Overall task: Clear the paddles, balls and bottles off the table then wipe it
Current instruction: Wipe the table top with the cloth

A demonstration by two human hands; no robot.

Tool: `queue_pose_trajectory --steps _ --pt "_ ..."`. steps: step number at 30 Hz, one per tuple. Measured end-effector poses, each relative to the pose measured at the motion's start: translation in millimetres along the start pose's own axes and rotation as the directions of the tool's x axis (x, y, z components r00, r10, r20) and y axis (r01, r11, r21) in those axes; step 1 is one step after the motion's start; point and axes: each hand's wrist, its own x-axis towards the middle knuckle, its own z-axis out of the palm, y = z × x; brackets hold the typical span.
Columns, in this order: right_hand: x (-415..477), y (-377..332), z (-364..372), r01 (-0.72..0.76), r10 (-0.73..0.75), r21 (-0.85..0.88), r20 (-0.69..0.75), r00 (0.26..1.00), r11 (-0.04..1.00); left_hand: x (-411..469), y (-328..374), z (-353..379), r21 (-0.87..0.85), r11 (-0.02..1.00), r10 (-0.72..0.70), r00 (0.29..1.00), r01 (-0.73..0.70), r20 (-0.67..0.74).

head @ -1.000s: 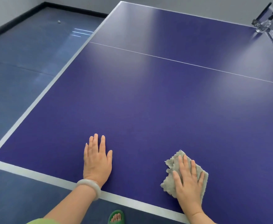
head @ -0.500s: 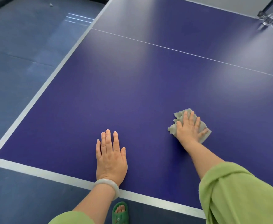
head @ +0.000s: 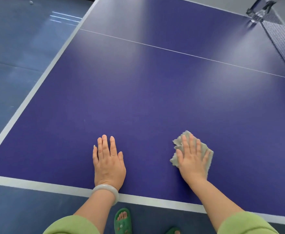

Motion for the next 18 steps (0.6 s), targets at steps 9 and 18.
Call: queue_pose_trajectory --steps 9,18 --pt "-96 -97 31 0.214 -0.208 0.037 -0.124 0.970 0.976 0 0 -4 -0.037 0.999 0.004 0.999 -0.003 0.039" --pt "-108 35 42 -0.040 0.037 -0.011 -0.166 0.985 0.999 -2 0 -8 -0.040 0.999 0.017 0.999 -0.015 0.038"
